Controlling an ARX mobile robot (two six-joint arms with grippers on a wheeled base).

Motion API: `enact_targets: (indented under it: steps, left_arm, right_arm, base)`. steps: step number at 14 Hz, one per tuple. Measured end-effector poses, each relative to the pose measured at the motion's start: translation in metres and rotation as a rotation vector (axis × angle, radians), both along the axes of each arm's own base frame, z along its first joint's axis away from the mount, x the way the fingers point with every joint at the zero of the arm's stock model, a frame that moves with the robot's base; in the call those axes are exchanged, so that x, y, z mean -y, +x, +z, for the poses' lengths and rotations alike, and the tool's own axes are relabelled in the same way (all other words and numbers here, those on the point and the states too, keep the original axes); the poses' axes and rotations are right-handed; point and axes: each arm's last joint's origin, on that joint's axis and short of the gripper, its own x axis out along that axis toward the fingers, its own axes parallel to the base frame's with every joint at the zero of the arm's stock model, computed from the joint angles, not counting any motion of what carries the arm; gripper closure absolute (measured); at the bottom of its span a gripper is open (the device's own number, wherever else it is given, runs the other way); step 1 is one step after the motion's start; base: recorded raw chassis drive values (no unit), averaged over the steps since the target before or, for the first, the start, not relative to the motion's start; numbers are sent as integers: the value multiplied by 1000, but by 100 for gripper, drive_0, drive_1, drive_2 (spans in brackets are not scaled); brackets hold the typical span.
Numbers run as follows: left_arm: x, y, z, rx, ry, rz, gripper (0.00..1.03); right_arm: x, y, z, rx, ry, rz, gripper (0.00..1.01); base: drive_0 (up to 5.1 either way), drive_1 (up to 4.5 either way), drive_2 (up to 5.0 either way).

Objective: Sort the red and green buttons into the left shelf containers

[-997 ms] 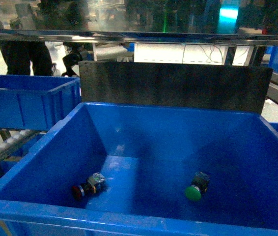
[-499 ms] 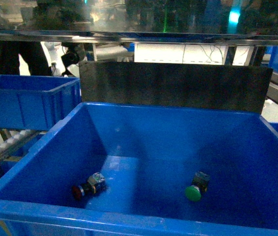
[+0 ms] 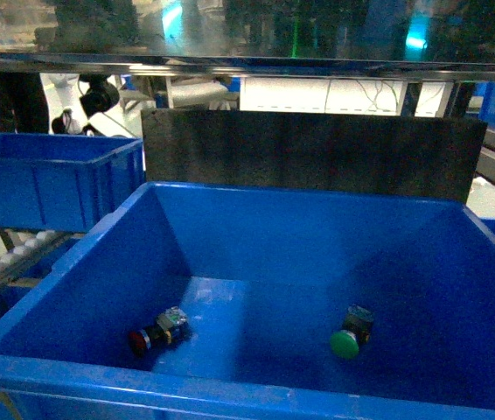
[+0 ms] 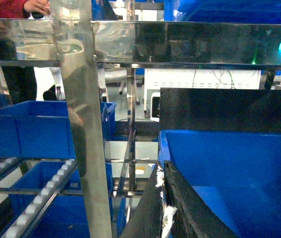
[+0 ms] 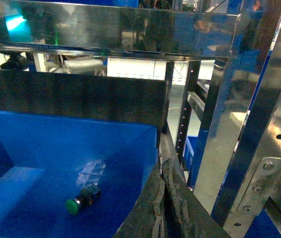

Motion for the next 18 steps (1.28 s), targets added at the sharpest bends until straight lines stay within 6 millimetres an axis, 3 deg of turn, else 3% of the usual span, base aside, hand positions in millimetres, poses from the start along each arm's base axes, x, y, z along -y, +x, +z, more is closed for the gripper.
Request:
enact_targets:
  steps: [3,10,11,15,16,18]
  left_arm:
    - [0,-15,-3,-6,0,2,101]
    - [0,-15,-4,-12,0,2,101]
    - [0,-15,-4,-12,0,2,98]
    - [0,-15,-4,-12,0,2,51]
    - [0,-15,-4,-12,0,2,35]
    - [0,-15,-4,-12,0,2,17]
  right_arm:
    - [0,0,0,-2,0,0,99]
    - [0,0,0,-2,0,0,99]
    - [0,0,0,-1,0,0,90]
    - [0,0,0,-1,0,0,40]
    - [0,0,0,-1,0,0,24]
    - [0,0,0,-1,0,0,6]
  base:
    - [0,0,0]
    - [0,0,0]
    - [0,0,0]
    - [0,0,0]
    - [0,0,0]
    - [0,0,0]
